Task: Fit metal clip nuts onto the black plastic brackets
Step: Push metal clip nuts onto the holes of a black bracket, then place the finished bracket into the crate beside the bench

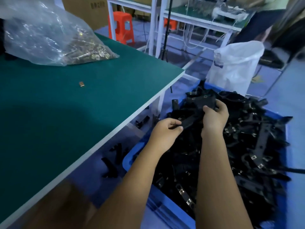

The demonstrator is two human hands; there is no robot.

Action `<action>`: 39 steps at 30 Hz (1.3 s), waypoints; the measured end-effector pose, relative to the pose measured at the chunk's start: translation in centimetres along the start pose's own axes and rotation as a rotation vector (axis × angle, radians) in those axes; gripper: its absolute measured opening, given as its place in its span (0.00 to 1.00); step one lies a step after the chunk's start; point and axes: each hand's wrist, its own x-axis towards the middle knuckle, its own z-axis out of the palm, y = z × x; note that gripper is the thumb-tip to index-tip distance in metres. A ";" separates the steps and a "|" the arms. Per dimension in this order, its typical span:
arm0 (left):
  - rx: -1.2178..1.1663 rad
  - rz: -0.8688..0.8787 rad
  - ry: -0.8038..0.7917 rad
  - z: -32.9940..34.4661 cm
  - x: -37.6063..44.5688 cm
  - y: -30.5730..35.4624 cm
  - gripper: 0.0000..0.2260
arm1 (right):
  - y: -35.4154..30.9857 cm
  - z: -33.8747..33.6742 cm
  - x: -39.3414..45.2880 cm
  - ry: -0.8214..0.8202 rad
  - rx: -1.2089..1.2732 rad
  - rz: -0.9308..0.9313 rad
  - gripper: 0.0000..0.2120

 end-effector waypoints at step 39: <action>-0.124 0.238 1.210 -37.0 -15.3 -1.3 0.09 | -4.3 30.1 -37.9 -1.417 -0.355 -0.826 0.09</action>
